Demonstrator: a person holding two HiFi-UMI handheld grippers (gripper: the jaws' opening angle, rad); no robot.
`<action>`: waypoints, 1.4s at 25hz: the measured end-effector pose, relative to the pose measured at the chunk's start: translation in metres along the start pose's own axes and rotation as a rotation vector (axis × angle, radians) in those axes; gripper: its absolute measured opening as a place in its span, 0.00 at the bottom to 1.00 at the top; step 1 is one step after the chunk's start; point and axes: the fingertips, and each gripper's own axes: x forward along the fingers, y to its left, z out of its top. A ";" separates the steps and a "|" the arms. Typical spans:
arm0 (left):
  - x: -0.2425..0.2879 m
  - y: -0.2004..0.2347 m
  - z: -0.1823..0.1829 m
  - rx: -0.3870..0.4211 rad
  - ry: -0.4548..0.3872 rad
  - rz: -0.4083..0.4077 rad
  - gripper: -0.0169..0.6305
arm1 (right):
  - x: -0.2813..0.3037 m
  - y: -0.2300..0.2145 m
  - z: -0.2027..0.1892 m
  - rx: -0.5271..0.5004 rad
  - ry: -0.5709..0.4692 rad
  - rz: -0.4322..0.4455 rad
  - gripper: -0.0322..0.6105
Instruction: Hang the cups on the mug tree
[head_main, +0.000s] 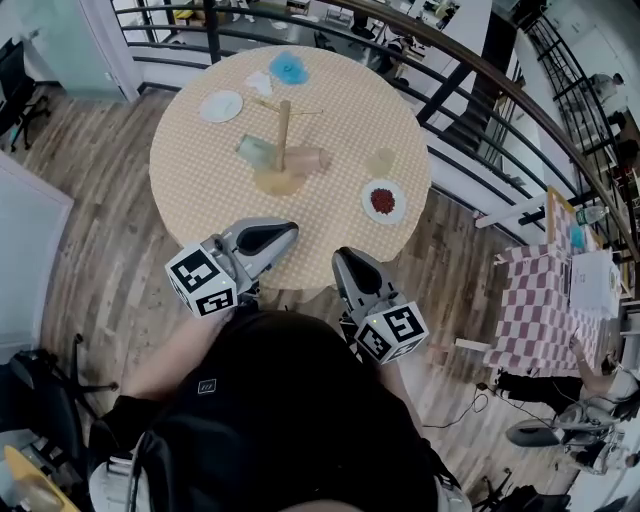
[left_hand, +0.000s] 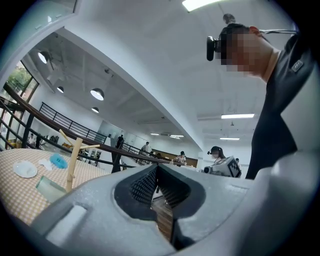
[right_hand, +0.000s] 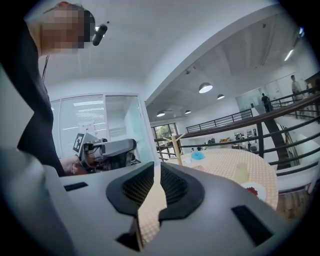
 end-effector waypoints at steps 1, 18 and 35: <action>0.002 -0.003 0.000 0.006 -0.004 -0.003 0.03 | -0.005 -0.002 0.000 -0.003 0.000 -0.004 0.13; 0.017 0.035 -0.006 0.013 0.020 -0.052 0.03 | 0.030 -0.061 0.023 -0.047 -0.002 -0.080 0.13; 0.123 0.065 -0.028 0.036 0.094 -0.013 0.04 | 0.057 -0.148 0.040 -0.100 0.051 -0.003 0.15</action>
